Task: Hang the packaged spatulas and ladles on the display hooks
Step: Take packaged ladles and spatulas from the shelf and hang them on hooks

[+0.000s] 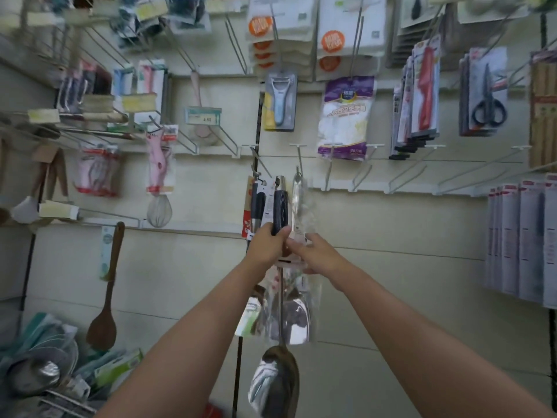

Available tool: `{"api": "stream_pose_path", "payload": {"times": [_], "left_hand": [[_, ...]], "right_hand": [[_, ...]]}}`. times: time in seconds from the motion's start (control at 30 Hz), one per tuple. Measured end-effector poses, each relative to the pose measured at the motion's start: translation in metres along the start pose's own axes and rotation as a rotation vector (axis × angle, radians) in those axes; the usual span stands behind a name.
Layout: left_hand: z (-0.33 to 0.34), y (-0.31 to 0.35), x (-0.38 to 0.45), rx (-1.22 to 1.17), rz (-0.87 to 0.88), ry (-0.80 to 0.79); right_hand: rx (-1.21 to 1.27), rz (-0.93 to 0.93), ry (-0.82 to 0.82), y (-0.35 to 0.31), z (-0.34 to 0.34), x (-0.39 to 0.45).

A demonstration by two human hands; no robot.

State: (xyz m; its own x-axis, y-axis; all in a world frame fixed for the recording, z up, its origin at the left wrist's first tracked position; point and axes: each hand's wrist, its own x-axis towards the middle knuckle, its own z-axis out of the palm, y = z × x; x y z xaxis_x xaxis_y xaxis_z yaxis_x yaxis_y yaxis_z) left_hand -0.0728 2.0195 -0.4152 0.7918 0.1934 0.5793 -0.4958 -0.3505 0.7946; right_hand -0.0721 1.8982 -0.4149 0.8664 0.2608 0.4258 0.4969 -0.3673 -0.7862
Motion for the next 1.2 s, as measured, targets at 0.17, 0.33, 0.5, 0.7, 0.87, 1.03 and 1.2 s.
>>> {"api": "stream_pose_path", "payload": {"times": [0.17, 0.33, 0.5, 0.7, 0.87, 1.03, 1.2], "left_hand": [[-0.028, -0.002, 0.029, -0.099, -0.035, -0.043], [-0.039, -0.002, 0.055, -0.015, 0.017, 0.046], [-0.043, 0.003, 0.072, 0.064, 0.053, 0.072], [-0.046, 0.003, 0.077, 0.227, 0.053, 0.157], [-0.057, -0.004, 0.077, 0.188, 0.091, 0.211], [-0.063, -0.009, 0.081, 0.175, 0.094, 0.401], [-0.072, 0.004, 0.084, 0.058, 0.1, 0.319]], "right_hand": [[0.116, -0.012, -0.019, -0.018, 0.015, 0.033], [0.065, -0.004, 0.059, -0.03, 0.018, 0.065], [0.121, 0.005, -0.014, -0.036, 0.024, 0.088], [0.241, -0.049, -0.071, -0.05, 0.032, 0.094], [0.147, -0.081, -0.05, -0.054, 0.04, 0.096], [0.179, -0.1, -0.049, -0.055, 0.05, 0.097], [0.196, -0.107, -0.049, -0.061, 0.058, 0.103]]}}
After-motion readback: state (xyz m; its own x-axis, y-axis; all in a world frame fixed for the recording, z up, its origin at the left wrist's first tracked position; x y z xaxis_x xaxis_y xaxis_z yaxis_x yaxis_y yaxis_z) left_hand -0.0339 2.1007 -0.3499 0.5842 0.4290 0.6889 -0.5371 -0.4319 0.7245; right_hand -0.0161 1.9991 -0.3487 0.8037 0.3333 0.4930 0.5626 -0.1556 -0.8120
